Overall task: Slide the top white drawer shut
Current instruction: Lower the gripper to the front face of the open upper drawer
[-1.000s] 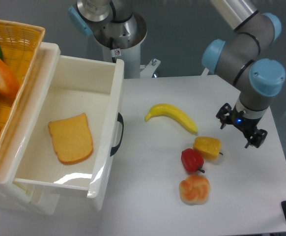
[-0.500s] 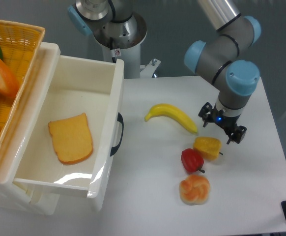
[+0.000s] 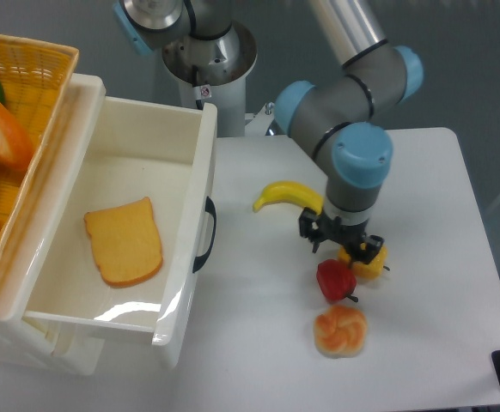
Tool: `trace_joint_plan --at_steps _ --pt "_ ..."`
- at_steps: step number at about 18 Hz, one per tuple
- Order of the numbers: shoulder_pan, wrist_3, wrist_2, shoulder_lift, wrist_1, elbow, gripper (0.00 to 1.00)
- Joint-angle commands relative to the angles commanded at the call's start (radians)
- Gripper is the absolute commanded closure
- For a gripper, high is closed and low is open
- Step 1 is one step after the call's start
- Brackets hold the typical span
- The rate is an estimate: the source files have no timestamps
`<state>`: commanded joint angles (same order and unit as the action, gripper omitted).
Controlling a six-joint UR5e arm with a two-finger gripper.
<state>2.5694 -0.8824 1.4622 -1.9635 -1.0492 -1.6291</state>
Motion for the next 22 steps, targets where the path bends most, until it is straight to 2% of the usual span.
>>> trace_joint_plan --at_steps 1,3,7,9,12,13,15,22 --pt "-0.002 0.023 -0.023 0.006 -0.003 0.0 0.87" --pt "-0.005 0.031 -0.048 0.021 -0.035 0.003 0.99" --pt "-0.012 0.034 -0.08 0.045 -0.156 0.009 1.0" --pt "-0.002 0.033 -0.164 0.052 -0.23 0.023 1.0" --pt "0.015 0.031 -0.285 0.051 -0.377 0.07 1.0" --pt "0.017 0.033 -0.328 0.051 -0.402 0.083 1.0" --pt "0.02 0.036 -0.396 0.052 -0.416 0.091 1.0" --pt "0.003 0.04 -0.415 0.051 -0.431 0.081 1.0"
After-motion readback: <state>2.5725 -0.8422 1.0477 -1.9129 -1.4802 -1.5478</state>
